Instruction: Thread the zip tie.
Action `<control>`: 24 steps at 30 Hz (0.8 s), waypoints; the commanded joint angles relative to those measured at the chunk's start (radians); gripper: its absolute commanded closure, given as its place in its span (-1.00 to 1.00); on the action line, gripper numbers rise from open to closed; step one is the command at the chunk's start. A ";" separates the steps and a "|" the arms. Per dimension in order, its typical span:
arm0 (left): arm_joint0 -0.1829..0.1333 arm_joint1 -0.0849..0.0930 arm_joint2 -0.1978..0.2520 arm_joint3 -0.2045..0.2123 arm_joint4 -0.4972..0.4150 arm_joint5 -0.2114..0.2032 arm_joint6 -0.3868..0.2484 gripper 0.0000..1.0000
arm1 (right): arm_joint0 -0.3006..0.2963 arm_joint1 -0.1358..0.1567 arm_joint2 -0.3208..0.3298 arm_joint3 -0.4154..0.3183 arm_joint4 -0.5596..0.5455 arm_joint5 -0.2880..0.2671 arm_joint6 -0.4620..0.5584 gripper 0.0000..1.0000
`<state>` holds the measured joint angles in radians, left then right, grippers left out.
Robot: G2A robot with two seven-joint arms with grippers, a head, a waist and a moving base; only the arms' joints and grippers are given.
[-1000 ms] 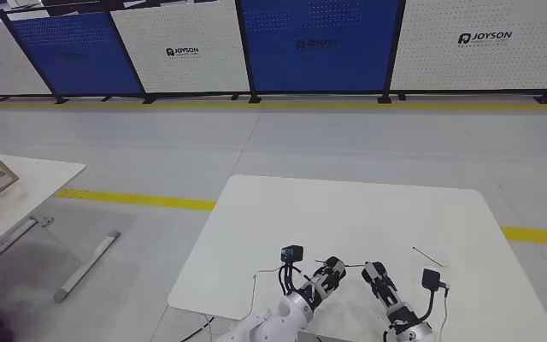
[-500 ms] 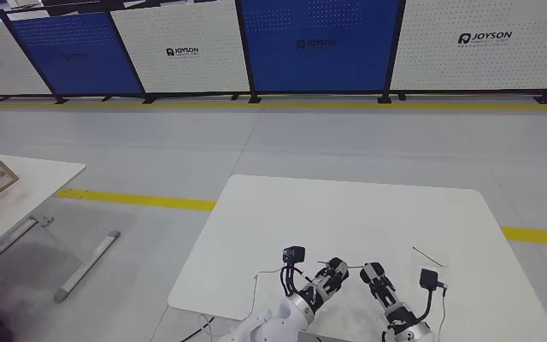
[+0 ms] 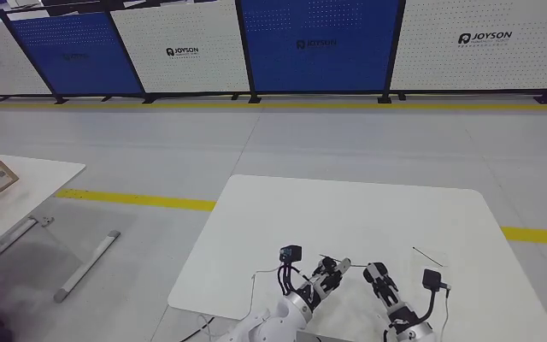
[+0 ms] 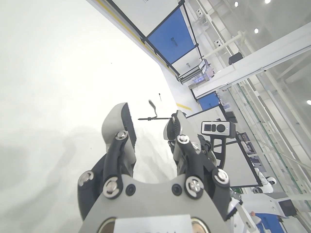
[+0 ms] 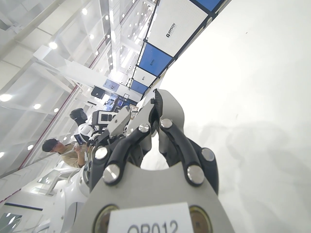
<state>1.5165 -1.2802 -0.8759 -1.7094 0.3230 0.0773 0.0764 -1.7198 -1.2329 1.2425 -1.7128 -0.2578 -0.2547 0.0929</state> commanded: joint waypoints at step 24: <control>0.002 -0.003 -0.010 -0.003 0.006 -0.011 -0.002 1.00 | 0.003 -0.003 -0.001 -0.002 -0.010 0.011 0.005 0.20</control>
<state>1.5183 -1.2829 -0.8857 -1.7126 0.3292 0.0684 0.0725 -1.7177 -1.2355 1.2425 -1.7165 -0.2691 -0.2438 0.0956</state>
